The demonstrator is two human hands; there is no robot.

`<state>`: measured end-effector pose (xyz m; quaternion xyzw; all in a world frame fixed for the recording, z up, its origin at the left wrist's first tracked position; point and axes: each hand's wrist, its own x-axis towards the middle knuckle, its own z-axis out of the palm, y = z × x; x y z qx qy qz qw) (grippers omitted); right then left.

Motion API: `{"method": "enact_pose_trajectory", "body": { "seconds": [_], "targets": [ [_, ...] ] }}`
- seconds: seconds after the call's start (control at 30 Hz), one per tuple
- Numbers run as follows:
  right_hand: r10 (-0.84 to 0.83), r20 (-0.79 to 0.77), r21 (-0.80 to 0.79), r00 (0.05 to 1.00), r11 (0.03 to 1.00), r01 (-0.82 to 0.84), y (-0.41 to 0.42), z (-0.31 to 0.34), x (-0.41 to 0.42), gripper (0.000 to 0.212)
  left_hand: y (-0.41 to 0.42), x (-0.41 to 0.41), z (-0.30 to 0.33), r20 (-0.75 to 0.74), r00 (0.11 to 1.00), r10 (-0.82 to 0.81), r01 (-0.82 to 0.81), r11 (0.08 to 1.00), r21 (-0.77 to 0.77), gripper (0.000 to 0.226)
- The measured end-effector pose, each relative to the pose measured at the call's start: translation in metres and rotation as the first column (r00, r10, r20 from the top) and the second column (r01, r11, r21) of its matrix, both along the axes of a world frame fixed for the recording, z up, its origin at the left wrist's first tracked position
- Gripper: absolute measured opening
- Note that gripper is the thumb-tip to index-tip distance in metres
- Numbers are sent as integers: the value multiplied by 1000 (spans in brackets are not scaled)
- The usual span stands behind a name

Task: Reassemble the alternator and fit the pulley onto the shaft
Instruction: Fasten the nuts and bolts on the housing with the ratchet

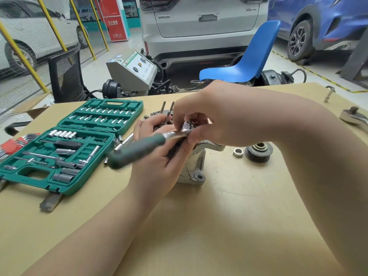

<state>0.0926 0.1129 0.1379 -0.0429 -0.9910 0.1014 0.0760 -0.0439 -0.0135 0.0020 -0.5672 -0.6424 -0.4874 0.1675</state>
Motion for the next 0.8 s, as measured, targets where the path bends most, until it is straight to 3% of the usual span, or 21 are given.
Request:
{"method": "enact_pose_trajectory", "body": {
  "seconds": [0.07, 0.17, 0.27, 0.47, 0.6, 0.67, 0.8],
  "targets": [
    [-9, 6, 31, 1000, 999, 9, 0, 1, 2, 22, 0, 2, 1, 18, 1000, 25, -24, 999, -36, 34],
    [-51, -5, 73, 999, 996, 51, -4, -2, 0, 17, 2, 5, 1, 55, 998, 17, -21, 997, 75, 31],
    [-76, -37, 91, 996, 993, 80, -9, -5, -4, 18, 3, 6, 1, 77, 996, 33, -39, 996, 84, 42],
    [-4, 6, 10, 1000, 1000, 4, -5, 1, 0, 15, 0, 4, 2, 31, 1000, 0, 0, 1000, 27, 28],
    [22, 2, 97, 1000, 995, -22, -8, -1, 0, 15, -1, 4, 4, 16, 999, 36, -36, 998, -42, 49],
    [-23, -18, 140, 1000, 990, 25, -8, -3, -3, 11, 0, 5, 3, 39, 999, 25, -26, 1000, 16, 38],
    [-122, -46, 172, 991, 977, 128, -8, -6, -7, 29, 2, 8, 2, 98, 995, 33, -37, 998, 40, 18]
  ]
}}
